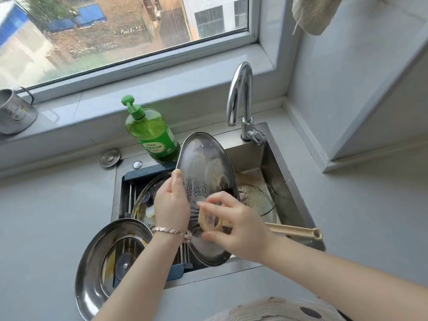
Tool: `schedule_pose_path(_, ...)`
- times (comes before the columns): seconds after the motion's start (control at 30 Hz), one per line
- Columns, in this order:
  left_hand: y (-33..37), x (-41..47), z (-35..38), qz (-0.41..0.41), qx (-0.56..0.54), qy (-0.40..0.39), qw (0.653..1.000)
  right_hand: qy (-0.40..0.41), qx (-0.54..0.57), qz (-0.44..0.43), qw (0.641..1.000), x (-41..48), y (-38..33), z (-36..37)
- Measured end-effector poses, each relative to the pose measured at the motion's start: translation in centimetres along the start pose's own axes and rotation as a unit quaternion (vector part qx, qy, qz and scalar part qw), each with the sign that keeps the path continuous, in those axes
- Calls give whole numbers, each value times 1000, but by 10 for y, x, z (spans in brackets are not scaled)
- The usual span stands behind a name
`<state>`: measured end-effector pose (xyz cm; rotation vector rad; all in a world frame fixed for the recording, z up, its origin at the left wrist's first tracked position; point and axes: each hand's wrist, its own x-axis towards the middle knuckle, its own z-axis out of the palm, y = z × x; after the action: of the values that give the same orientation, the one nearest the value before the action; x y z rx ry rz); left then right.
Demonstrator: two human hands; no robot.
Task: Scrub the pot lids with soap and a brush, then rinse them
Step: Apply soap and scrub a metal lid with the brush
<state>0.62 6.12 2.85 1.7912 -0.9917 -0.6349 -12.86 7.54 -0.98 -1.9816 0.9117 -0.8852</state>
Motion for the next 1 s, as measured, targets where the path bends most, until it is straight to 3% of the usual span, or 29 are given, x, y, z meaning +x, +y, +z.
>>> schedule_pose_path(0.23,12,-5,0,25,-15,2,1000,121,122,202,964,70,37,-33)
schedule_pose_path(0.43,0,-2,-3,-33,4,23,999,42,98,102,989,10,9,-1)
schedule_pose_path(0.63,3,-18,2,-55,-3,-10,998,84,79,225,967,63,38,-33)
schedule_pose_path(0.87,6,6,-10,-73,13,67,995,9,71,196,978,-4,25,0)
schedule_pose_path(1.0,8,5,-8,-49,18,64,997,58,64,215,973,16,38,-7)
